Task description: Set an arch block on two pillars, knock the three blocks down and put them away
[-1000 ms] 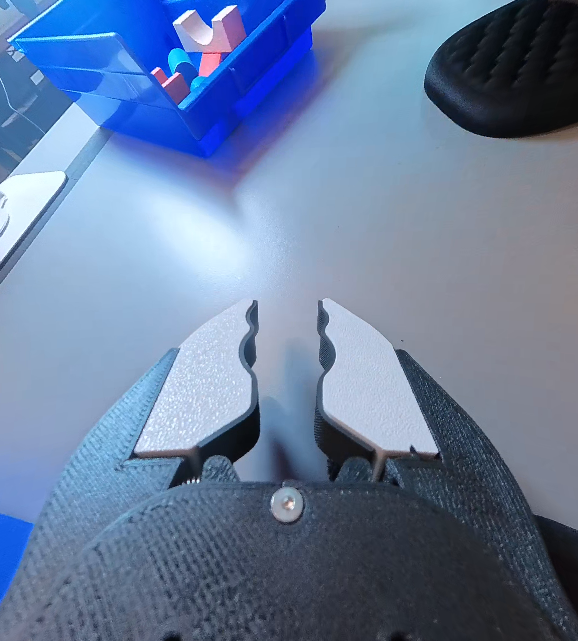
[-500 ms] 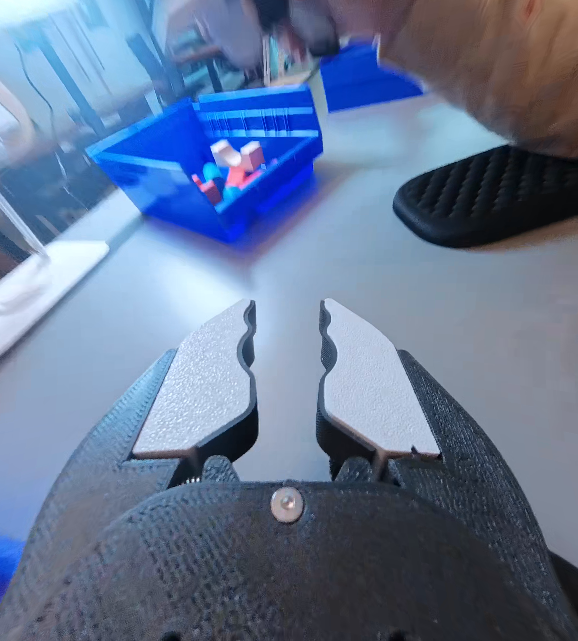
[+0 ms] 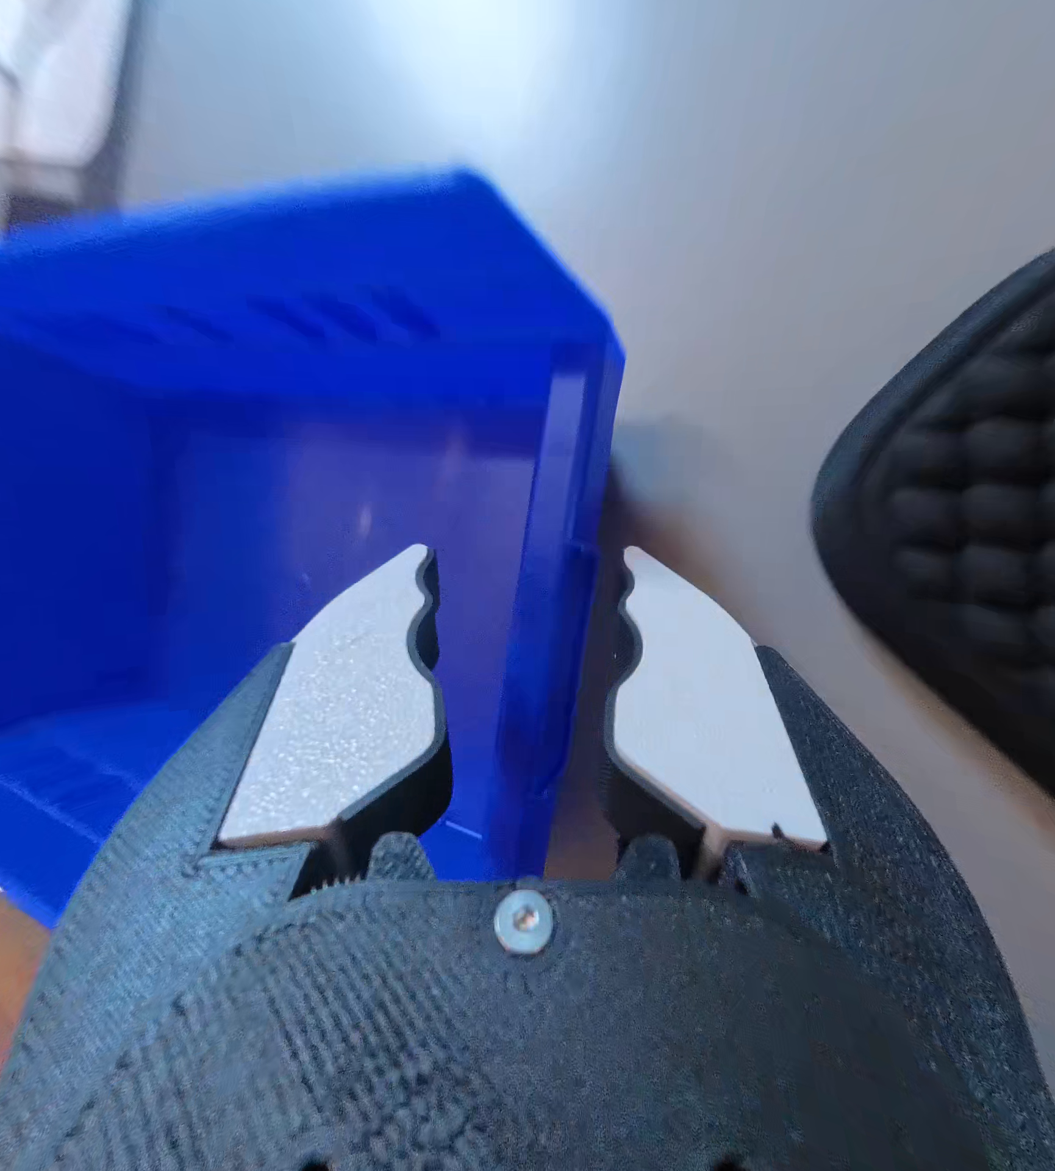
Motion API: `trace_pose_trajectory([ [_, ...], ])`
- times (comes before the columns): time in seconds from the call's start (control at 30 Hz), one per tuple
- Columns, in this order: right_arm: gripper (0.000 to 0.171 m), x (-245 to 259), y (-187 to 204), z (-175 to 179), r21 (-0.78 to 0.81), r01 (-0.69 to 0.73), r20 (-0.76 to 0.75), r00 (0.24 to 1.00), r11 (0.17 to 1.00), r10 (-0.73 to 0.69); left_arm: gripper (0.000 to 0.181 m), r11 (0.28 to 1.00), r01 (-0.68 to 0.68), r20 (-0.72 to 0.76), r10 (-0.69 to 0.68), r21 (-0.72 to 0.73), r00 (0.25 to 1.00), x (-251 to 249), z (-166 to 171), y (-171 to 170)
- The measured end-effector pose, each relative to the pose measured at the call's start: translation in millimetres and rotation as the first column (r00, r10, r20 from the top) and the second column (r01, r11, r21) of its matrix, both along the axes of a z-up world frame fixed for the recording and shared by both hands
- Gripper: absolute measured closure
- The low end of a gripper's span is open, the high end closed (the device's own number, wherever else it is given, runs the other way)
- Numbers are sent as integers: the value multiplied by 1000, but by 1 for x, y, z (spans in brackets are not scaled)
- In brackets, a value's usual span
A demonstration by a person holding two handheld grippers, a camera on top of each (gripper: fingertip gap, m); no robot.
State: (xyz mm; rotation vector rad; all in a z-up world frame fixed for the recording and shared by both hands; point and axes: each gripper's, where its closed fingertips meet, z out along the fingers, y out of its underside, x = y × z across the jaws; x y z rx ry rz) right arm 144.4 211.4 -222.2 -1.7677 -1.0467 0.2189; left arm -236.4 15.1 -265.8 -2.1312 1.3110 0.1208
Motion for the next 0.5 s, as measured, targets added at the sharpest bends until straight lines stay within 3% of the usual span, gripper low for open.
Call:
trace_pose_trajectory([
  [0.07, 108, 2, 2, -6, -3, 9, 24, 1000, 1000, -9, 133, 997, -36, -98, 30, -61, 995, -12, -23, 3],
  [0.13, 108, 4, 4, -10, -6, 16, 39, 999, 1000, -16, 153, 995, 0, -104, -10, -97, 994, -7, -32, 0],
  [0.33, 110, 14, 10, -5, 34, 62, 50, 997, 997, -64, 153, 996, 72, -65, -74, -45, 995, 21, -31, 9],
  [0.5, 110, 32, 21, 19, 92, 170, -45, 985, 981, -166, 152, 988, 153, -89, -150, 25, 985, 60, -31, 29],
])
